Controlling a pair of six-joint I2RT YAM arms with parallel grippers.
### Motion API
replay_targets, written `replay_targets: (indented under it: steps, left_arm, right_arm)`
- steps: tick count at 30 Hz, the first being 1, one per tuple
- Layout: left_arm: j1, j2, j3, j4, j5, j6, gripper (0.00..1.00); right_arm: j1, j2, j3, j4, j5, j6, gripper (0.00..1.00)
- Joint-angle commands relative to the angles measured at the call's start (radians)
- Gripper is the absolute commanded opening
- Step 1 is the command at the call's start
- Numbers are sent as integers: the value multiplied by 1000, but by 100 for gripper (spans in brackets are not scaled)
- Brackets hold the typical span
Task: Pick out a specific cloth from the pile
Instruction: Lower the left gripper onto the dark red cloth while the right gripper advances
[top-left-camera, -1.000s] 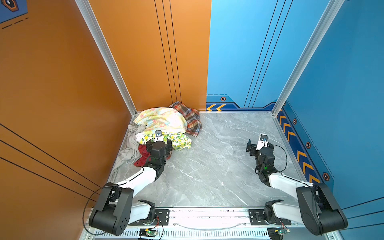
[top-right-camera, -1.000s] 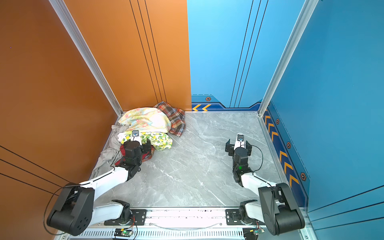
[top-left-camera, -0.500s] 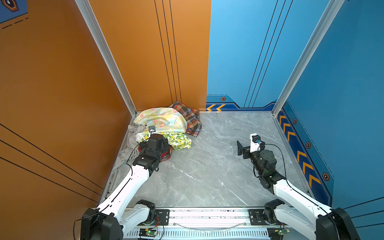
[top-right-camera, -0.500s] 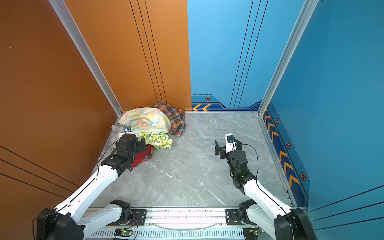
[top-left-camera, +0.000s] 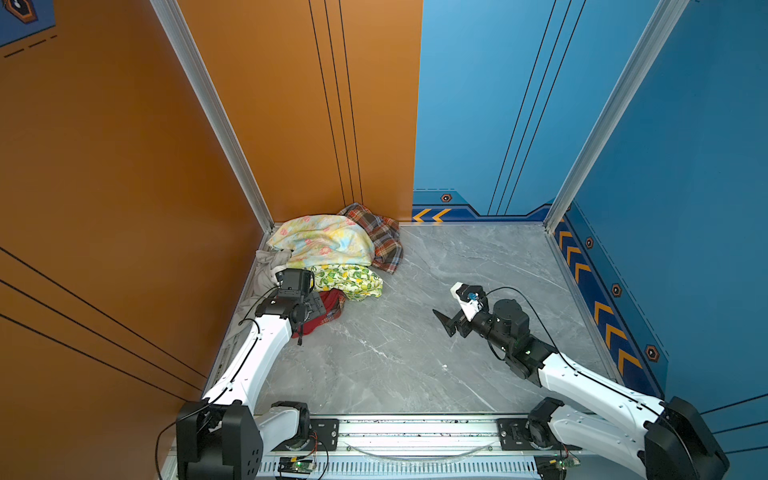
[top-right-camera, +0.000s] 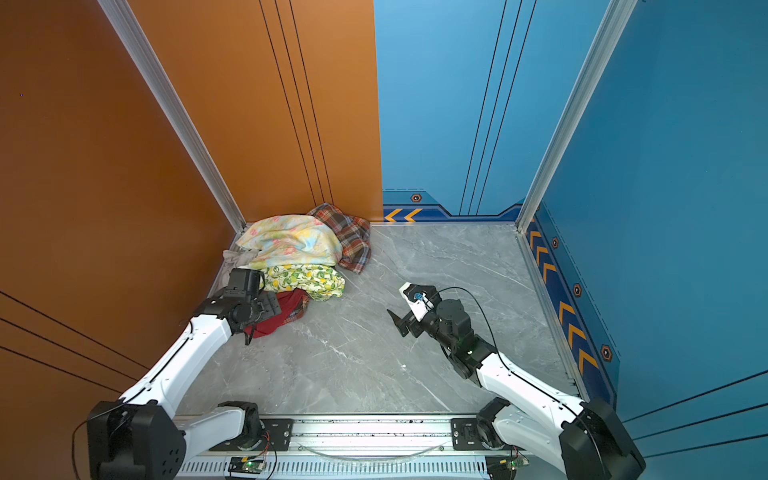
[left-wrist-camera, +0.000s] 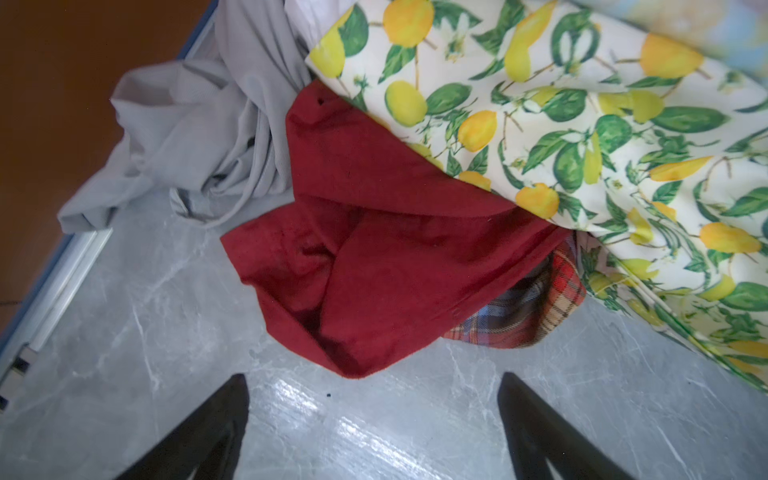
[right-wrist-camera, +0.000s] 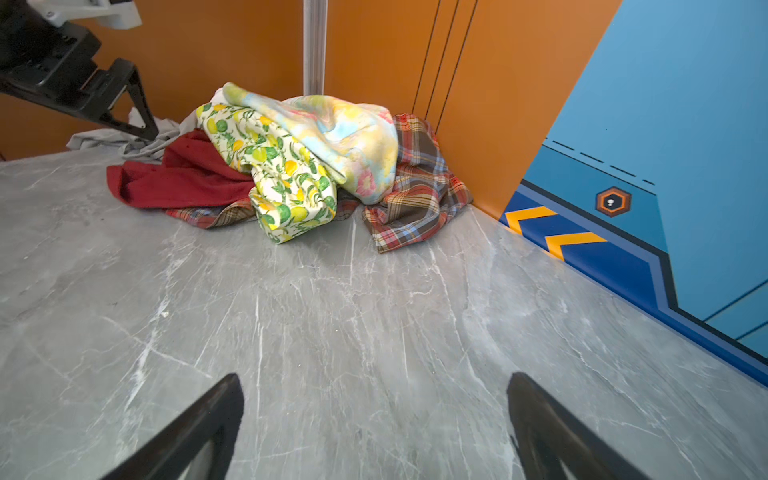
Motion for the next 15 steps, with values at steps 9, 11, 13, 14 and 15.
replay_targets:
  steps: [9, 11, 13, 14, 15]
  left_arm:
    - [146, 47, -59, -44, 239, -251, 78]
    - [167, 48, -76, -26, 268, -279, 76]
    - [181, 40, -98, -4, 289, -306, 72]
    - [188, 36, -108, 7, 296, -317, 69]
    - [194, 35, -117, 16, 303, -325, 69]
  right_arm:
    - [60, 37, 51, -66, -38, -93, 100]
    - [66, 48, 56, -66, -31, -106, 100]
    - [97, 58, 59, -64, -12, -117, 100]
    - [102, 63, 60, -68, -3, -123, 100]
    - [105, 65, 62, -68, 2, -127, 100]
